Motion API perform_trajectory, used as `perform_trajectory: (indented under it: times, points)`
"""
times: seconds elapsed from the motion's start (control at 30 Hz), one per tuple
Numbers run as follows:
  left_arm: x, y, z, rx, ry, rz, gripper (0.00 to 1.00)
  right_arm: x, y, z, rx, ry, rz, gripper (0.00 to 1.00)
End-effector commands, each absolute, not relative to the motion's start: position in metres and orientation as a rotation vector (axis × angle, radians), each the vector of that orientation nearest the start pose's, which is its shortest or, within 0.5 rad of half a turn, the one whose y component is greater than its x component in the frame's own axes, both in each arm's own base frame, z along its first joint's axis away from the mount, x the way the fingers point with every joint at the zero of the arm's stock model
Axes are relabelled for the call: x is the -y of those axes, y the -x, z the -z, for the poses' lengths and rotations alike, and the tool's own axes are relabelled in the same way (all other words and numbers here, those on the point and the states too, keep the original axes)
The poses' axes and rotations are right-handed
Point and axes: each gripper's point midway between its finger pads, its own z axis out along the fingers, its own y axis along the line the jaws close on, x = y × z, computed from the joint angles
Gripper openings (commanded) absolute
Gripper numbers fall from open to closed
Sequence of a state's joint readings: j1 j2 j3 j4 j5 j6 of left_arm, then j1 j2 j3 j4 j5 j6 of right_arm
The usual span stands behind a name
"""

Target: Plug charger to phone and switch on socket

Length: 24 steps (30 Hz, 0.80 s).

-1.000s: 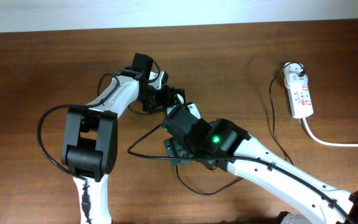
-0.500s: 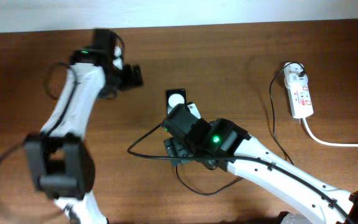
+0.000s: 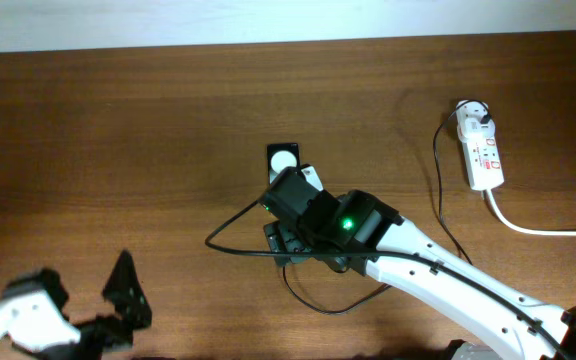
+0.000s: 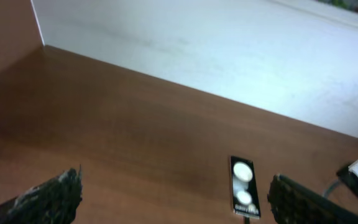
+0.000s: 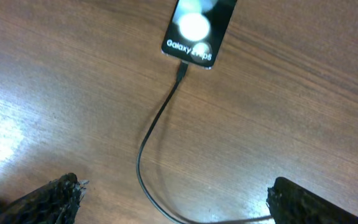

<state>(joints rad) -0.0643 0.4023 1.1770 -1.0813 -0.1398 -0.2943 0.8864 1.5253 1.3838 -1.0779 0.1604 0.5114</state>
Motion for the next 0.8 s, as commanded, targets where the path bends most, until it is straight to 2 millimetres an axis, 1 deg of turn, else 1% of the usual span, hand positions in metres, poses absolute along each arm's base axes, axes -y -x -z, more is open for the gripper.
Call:
perform_trajectory:
  times: [0.0, 0.03, 0.07, 0.2, 0.27, 0.33, 0.43, 0.47, 0.5, 0.53, 0.57, 0.63, 0.7, 0.73, 0.77]
  points:
    - [-0.019, -0.126, -0.323, -1.967, 0.317, 0.069, 0.99, -0.249, -0.239, -0.174, -2.717, 0.486, -0.137, 0.99]
    - [-0.019, -0.112, -0.296, -2.09, 0.322, 0.042, 0.99, -0.249, -0.239, -0.174, -2.717, 0.486, -0.137, 0.99]
    - [-0.021, -0.097, -0.274, -2.199, 0.338, 0.019, 0.99, -0.249, -0.239, -0.174, -2.717, 0.486, -0.137, 0.99]
    - [-0.021, -0.086, -0.28, -2.119, 0.337, 0.042, 0.99, -0.249, -0.239, -0.174, -2.717, 0.485, -0.139, 0.99]
    - [-0.022, -0.075, -0.284, -2.054, 0.333, 0.057, 0.99, -0.264, -0.232, -0.175, -2.74, 0.51, -0.262, 0.99]
    - [-0.023, -0.063, -0.288, -1.984, 0.33, 0.072, 0.99, -0.272, -0.228, -0.176, -2.749, 0.524, -0.327, 0.99]
    - [-0.024, -0.035, -0.29, -1.845, 0.323, 0.102, 0.99, -0.283, -0.234, -0.182, -2.705, 0.518, -0.385, 0.99]
    - [-0.025, -0.03, -0.292, -1.845, 0.324, 0.103, 0.99, -0.285, -0.237, -0.184, -2.691, 0.515, -0.398, 0.99]
    - [-0.025, -0.029, -0.291, -1.846, 0.324, 0.104, 0.99, -0.284, -0.239, -0.184, -2.681, 0.508, -0.382, 0.99]
    - [-0.025, -0.028, -0.291, -1.846, 0.324, 0.104, 0.99, -0.281, -0.244, -0.184, -2.666, 0.493, -0.344, 0.97]
    - [-0.025, -0.028, -0.291, -1.847, 0.324, 0.104, 0.99, -0.276, -0.25, -0.185, -2.648, 0.475, -0.302, 0.93]
    - [-0.025, -0.028, -0.291, -1.846, 0.324, 0.104, 0.99, -0.268, -0.261, -0.187, -2.63, 0.43, -0.264, 0.92]
    - [-0.025, -0.029, -0.292, -1.845, 0.325, 0.103, 0.99, -0.245, -0.282, -0.187, -2.644, 0.309, -0.243, 0.92]
    - [-0.029, -0.033, -0.307, -1.775, 0.339, 0.092, 0.99, -0.221, -0.293, -0.184, -2.674, 0.222, -0.199, 0.92]
    - [-0.035, -0.038, -0.325, -1.695, 0.361, 0.077, 0.99, -0.203, -0.298, -0.182, -2.699, 0.165, -0.165, 0.92]
